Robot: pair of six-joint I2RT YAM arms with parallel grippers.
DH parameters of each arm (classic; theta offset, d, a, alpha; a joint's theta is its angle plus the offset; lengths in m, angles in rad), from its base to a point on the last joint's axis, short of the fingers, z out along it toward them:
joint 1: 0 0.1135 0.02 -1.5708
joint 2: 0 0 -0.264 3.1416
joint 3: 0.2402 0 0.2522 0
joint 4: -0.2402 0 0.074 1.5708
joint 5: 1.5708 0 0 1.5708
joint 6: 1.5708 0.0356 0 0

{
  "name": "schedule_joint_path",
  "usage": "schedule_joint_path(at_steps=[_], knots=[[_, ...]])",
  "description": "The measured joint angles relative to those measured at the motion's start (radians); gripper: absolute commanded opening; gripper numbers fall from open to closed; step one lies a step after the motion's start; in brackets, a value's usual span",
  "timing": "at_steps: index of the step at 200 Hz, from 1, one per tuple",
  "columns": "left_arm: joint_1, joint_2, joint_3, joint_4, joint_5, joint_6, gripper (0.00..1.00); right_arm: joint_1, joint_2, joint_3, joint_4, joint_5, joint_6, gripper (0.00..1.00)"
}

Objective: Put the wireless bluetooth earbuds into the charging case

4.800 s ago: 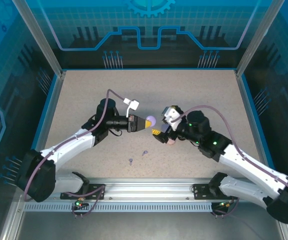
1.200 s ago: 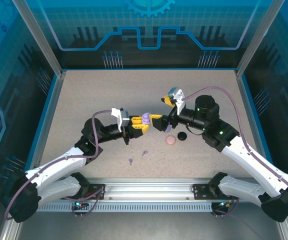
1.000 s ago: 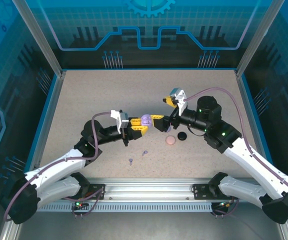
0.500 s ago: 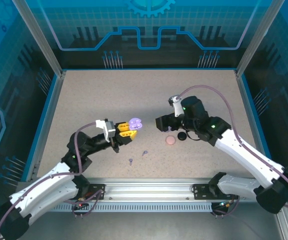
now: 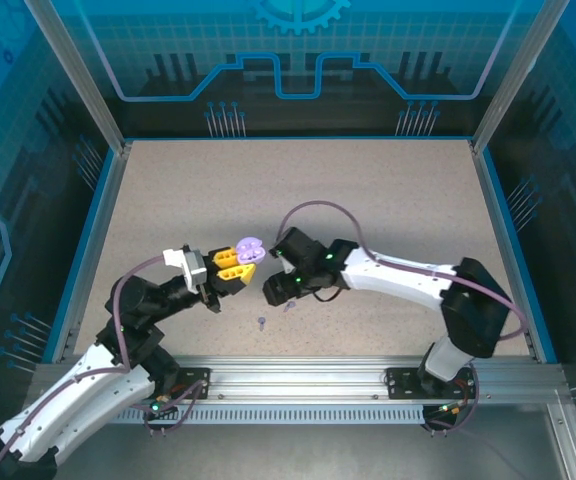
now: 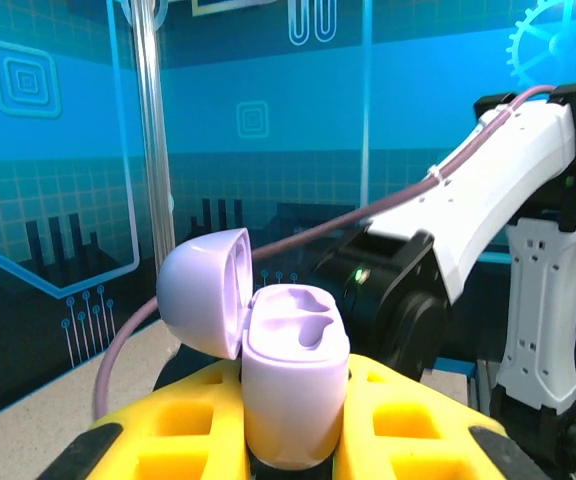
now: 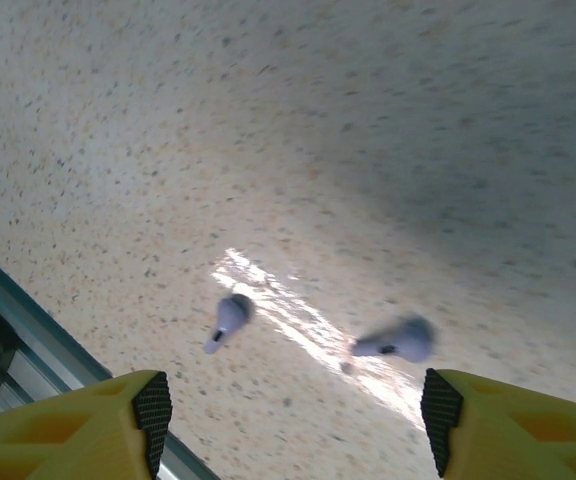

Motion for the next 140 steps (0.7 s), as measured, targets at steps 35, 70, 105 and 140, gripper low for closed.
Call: schedule_joint_path(at_steps=[35, 70, 105, 140], knots=[[0.000, 0.000, 0.045, -0.019, 0.000, 0.000, 0.00, 0.074, 0.139, 0.112, -0.039, 0.001, 0.015, 0.62], [0.000, -0.002, 0.072, -0.031, 0.001, -0.001, 0.00, 0.111, 0.241, 0.181, -0.083, -0.001, 0.032, 0.56], [0.000, -0.006, 0.083, -0.043, 0.001, -0.001, 0.00, 0.120, 0.320, 0.227, -0.126, 0.000, 0.036, 0.52], [0.000, -0.006, 0.083, -0.050, 0.001, -0.001, 0.00, 0.125, 0.359, 0.258, -0.153, 0.000, 0.036, 0.47]])
